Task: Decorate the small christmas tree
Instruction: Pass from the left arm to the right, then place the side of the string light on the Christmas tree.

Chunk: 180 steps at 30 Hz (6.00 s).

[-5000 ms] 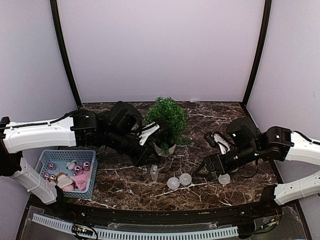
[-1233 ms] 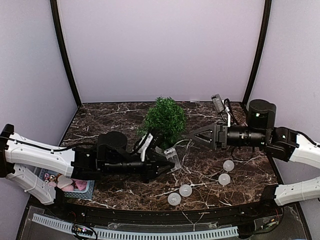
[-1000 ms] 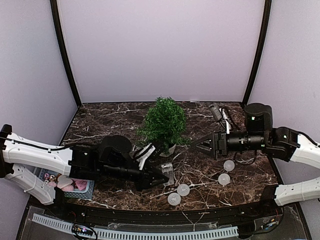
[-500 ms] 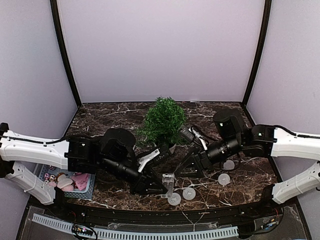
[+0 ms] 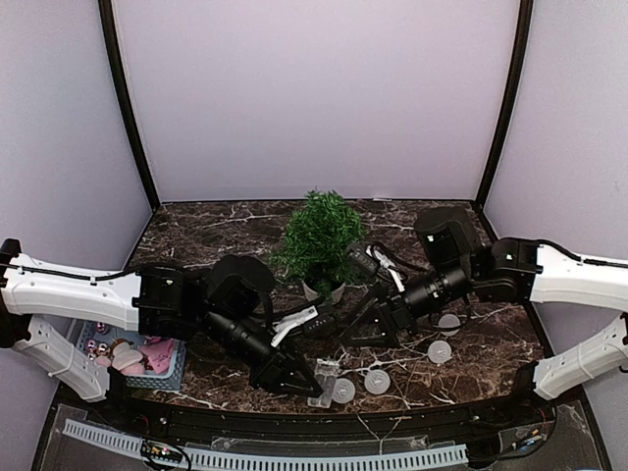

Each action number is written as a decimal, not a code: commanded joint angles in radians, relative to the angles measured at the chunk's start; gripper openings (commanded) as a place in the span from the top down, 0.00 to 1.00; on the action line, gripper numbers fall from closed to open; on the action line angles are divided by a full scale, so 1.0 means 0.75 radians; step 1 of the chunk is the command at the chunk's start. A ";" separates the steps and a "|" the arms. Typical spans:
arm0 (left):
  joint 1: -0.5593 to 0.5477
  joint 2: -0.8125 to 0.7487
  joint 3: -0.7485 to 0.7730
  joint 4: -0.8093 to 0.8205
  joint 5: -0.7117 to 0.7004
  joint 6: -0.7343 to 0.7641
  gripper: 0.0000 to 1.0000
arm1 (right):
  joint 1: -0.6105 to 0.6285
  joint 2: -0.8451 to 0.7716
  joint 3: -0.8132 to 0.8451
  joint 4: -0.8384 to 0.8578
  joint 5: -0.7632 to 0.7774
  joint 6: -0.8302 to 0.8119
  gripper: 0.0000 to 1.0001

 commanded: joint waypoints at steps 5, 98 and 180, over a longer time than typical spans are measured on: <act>-0.007 -0.009 0.052 -0.056 0.050 0.002 0.94 | 0.056 0.082 0.016 0.134 -0.239 0.037 0.31; 0.680 0.037 -0.125 0.510 -0.410 -0.324 0.12 | -0.616 0.522 -0.377 1.345 0.295 0.650 0.92; 0.686 0.055 -0.200 0.553 -0.434 -0.388 1.00 | -0.367 0.566 -0.091 0.870 0.622 0.525 0.34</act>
